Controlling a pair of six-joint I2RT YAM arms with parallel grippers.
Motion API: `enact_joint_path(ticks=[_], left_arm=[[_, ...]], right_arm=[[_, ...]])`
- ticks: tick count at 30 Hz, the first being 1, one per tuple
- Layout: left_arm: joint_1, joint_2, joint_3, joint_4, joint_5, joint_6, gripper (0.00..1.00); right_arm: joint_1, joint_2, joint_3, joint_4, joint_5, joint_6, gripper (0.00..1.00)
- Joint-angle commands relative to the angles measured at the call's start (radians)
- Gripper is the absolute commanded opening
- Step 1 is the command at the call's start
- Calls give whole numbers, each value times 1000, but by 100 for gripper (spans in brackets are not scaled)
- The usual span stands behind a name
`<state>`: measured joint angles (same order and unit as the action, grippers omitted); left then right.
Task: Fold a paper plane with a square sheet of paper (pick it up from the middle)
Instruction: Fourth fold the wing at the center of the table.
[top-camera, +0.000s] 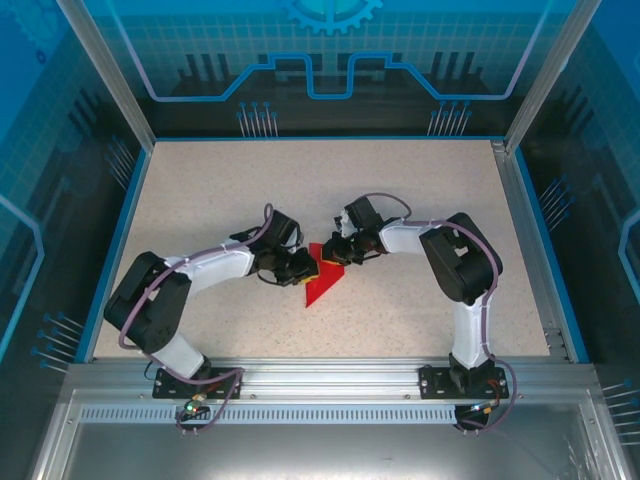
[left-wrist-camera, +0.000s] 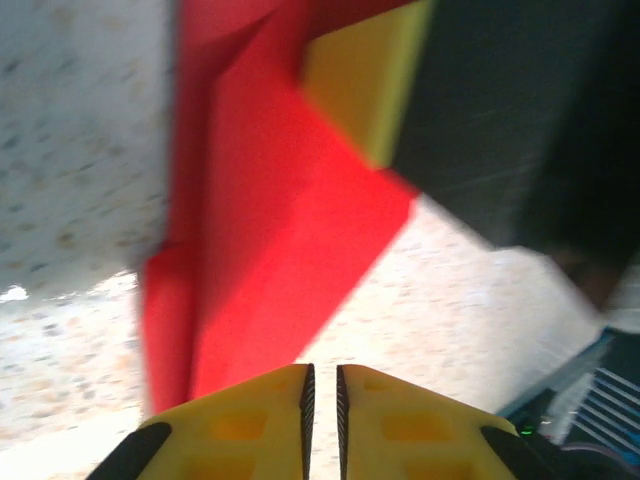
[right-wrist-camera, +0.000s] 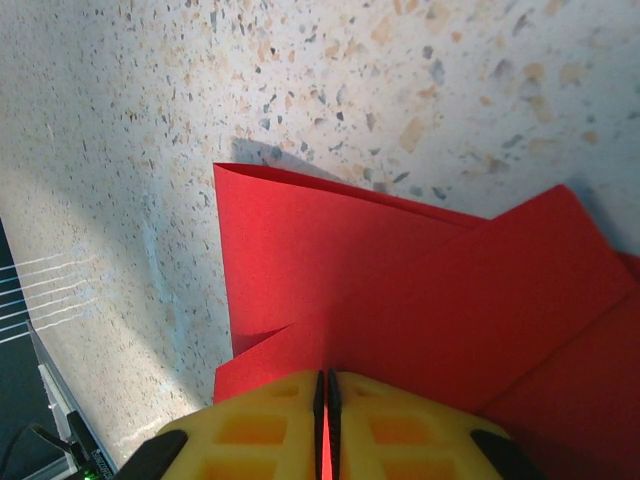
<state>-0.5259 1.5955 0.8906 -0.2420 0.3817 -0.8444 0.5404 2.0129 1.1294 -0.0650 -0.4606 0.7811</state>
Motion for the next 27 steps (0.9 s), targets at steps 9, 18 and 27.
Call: enact_joint_path(ticks=[9, 18, 27], left_arm=[[6, 120, 9, 185, 102, -191, 19], [-8, 220, -25, 211, 95, -194, 19], [-22, 220, -90, 9, 79, -57, 16]], right_arm=[[-4, 65, -51, -55, 62, 9, 13], [4, 76, -60, -46, 66, 24, 13], [7, 76, -52, -69, 77, 20, 13]])
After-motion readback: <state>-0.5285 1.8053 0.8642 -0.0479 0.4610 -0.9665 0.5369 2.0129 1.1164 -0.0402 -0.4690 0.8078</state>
